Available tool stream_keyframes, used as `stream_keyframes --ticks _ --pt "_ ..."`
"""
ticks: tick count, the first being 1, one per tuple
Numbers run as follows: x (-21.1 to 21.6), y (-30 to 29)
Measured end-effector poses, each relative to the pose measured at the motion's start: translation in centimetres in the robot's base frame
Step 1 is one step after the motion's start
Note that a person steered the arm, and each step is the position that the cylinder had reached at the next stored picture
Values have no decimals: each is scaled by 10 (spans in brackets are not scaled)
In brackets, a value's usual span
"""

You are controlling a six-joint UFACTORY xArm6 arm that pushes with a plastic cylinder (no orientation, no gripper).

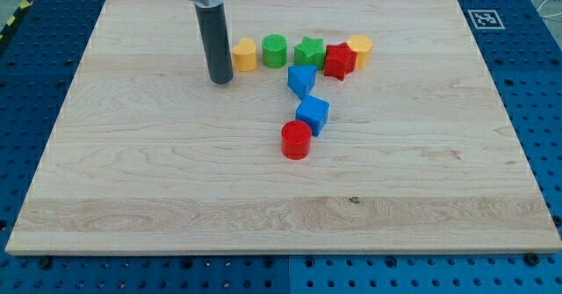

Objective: Move the green circle closer to the green star

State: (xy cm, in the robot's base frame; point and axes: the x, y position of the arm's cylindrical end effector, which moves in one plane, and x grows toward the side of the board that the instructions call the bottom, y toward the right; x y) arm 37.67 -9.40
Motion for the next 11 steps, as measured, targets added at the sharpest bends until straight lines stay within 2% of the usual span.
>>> stream_keyframes --ticks 2,4,7,9,11 --pt "-44 -10" --pt "-74 10" --pt "-77 55" --pt "-83 56" --pt "-69 60"
